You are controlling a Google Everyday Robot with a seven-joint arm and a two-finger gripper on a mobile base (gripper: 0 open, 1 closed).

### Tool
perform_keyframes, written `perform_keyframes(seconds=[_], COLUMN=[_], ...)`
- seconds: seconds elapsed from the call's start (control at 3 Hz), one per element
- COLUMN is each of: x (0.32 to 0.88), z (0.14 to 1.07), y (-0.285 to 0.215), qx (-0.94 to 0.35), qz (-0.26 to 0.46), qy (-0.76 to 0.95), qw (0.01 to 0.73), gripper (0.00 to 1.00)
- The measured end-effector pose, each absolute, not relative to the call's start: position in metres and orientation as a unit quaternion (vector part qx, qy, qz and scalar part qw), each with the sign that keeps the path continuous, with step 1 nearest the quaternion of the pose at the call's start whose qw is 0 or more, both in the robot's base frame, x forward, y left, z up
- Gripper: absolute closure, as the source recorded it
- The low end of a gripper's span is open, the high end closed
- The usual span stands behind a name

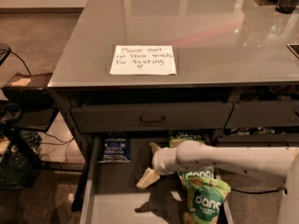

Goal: Pick blue chip bag from middle drawer and place on counter

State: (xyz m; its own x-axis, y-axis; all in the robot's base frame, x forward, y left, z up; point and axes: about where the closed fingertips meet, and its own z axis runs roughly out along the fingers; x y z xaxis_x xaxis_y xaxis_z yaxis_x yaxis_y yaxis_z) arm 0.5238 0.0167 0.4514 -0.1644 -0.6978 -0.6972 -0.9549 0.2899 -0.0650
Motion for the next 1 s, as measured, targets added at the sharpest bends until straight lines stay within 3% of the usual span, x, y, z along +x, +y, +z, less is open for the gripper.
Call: perform_keyframes(seconds=[1.0], x=[0.551], z=[0.426], y=[0.096], qx=[-0.583], qz=[0.212], qy=[0.683], qw=[0.387], gripper=[0.00])
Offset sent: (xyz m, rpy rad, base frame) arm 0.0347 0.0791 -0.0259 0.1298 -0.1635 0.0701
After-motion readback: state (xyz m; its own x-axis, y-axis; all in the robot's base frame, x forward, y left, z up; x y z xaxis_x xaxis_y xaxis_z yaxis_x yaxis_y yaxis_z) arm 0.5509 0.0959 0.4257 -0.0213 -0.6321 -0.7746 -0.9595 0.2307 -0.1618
